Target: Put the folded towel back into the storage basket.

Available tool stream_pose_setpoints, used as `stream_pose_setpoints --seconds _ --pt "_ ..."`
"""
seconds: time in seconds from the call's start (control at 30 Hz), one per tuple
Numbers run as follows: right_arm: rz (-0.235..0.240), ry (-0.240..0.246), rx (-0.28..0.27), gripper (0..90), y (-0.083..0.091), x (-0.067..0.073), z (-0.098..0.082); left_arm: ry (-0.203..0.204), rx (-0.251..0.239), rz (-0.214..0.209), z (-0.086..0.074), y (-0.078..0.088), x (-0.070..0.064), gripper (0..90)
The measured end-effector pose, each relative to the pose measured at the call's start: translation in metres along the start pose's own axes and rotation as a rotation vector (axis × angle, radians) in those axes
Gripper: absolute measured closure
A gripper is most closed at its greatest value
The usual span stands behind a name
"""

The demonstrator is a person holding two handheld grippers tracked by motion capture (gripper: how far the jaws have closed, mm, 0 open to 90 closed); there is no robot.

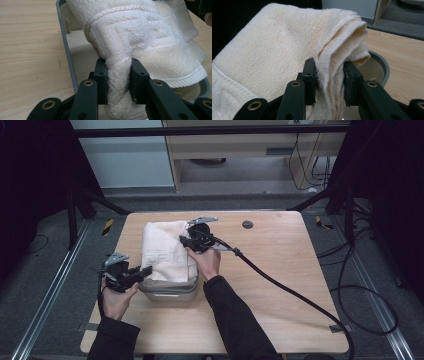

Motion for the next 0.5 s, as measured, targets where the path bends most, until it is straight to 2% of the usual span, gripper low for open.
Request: stream_pose_setpoints --seconds 0.27,0.5 --pt "-0.010 -0.012 0.017 67.6 -0.007 -0.006 -0.009 -0.005 0.033 -0.002 -0.005 -0.007 0.002 70.5" --pt "-0.026 -0.002 0.032 67.5 -0.014 -0.008 -0.018 -0.010 0.067 0.003 -0.011 -0.013 0.004 70.5"
Point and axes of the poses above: each handheld gripper's, and its own axes: y roughly backward along the jaws, z roughly out of its top, x roughly to its left, the point moved 5 cm from there along -y, roughly forward along the jaws, and after that the axes turned 14 degrees about -y, right-handed, at the moved point
